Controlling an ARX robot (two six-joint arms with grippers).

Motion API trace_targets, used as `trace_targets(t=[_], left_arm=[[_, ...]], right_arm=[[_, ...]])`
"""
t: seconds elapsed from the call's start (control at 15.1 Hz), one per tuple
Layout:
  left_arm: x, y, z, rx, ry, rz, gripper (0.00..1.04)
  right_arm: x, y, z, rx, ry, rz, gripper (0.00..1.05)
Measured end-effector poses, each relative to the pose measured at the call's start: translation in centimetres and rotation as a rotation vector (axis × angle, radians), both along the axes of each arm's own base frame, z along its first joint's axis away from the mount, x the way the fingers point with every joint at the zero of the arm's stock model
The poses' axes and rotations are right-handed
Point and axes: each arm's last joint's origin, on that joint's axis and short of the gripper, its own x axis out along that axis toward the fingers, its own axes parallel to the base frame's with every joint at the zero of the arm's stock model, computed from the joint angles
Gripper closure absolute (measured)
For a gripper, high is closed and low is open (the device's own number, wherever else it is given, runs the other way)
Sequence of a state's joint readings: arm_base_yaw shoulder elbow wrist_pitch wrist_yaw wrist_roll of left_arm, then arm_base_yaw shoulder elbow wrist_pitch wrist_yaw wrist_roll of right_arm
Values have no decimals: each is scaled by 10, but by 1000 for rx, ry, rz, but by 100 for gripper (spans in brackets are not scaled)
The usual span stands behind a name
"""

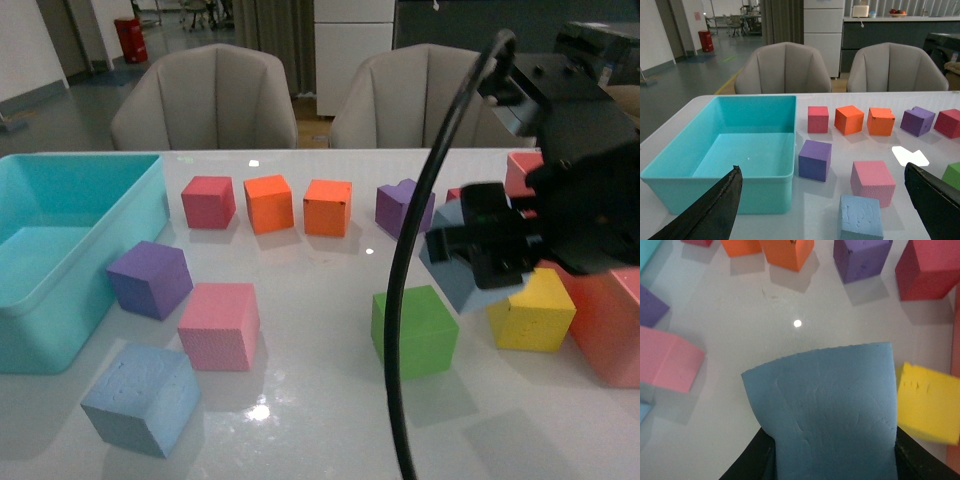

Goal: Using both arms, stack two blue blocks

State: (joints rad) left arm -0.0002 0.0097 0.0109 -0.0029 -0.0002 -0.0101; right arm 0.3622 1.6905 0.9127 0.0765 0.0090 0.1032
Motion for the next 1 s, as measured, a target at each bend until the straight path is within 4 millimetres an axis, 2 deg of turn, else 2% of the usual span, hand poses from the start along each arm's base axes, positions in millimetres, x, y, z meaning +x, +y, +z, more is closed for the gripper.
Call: trace_targets(t=[0.07, 0.33, 0.46, 0.6, 1.0], left_arm=[[0, 0, 0, 0, 0, 0, 7], [0, 0, 0, 0, 0, 0, 7], [0, 0, 0, 0, 0, 0, 7], [0, 0, 0, 0, 0, 0, 7], [0, 0, 0, 0, 0, 0, 7]], right_arm=[[48, 29, 4, -6, 9, 22, 63], [99, 81, -12, 2, 55, 77, 63], [116, 100, -22, 17, 79, 90, 63], [131, 109, -34, 21, 115, 83, 64], [145, 117, -61, 65, 205, 30, 65]])
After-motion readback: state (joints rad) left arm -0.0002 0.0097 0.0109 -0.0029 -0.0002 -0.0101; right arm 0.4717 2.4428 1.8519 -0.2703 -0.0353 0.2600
